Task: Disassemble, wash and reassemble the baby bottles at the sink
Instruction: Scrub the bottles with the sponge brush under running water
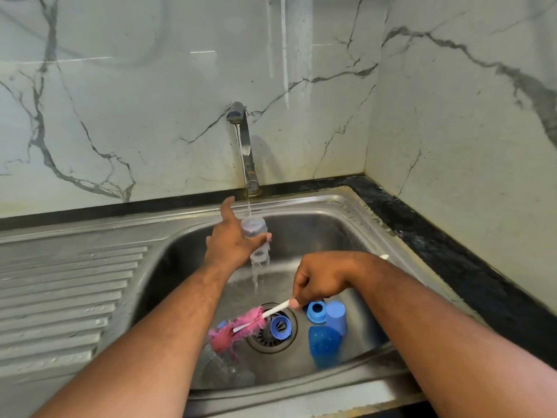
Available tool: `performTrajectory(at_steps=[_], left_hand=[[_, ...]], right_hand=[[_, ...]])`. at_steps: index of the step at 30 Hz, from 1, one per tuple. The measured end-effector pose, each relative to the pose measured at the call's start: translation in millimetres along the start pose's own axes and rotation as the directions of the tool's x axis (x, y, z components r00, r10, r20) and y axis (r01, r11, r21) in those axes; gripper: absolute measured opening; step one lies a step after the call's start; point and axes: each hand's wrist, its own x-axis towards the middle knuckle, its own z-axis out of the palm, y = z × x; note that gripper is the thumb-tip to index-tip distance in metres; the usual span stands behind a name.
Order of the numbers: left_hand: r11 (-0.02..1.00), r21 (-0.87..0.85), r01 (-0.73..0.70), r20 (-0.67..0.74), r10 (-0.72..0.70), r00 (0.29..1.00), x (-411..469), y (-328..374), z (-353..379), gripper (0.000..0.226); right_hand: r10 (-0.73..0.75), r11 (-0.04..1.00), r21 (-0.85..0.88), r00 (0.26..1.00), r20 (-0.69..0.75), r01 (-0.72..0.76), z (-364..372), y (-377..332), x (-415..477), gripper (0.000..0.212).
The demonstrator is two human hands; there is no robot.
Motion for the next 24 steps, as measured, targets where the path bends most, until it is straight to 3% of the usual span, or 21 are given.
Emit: performTrajectory(at_steps=[3,7,11,13,15,19,24], left_hand=[[0.997,-0.075,-0.024,-0.042,0.021,0.999,4.8,5.8,-4.7,0.1],[0.987,0.158,0.03,0.006,-0.032,0.999,-9.2,2.8,-1.1,0.09],[0.997,-0.081,0.007,-0.211,-0.024,0.977,-8.9,8.3,-24.2,0.079],[0.997,-0.051,0.06,-0.144,-0.067,0.987,-15.1,9.3,-32.9,0.057],[0.994,0.06,0.088,-0.075,-0.084,0.994,-27.5,3.4,-37.1,0.049],[0.99,0.144,0.015,-0.155,0.008,0.988,-48.5,7.8,-63.1,0.057],[0.994,0.107,0.039,-0.222,-0.015,0.975,-81.5,12.0,-108.9,0.055]], right_hand=[[-0.002,1.0,-0.002,1.0,-0.018,0.002,-0.4,-0.2,-0.7,0.021],[-0.012,0.999,-0.035,0.999,-0.042,0.01,0.1,-6.0,-4.2,0.02],[-0.023,0.999,-0.038,0.988,-0.15,0.017,-2.2,-9.8,-10.8,0.022],[-0.004,1.0,-0.006,0.974,-0.225,0.003,-1.8,-12.0,-14.0,0.023],[0.049,0.998,-0.034,0.96,-0.277,-0.061,-0.5,-15.5,-18.1,0.025],[0.157,0.959,-0.155,0.898,-0.412,-0.238,2.9,-19.0,-31.3,0.029],[0.206,0.912,-0.168,0.771,-0.602,-0.375,11.3,-41.5,-54.2,0.027]])
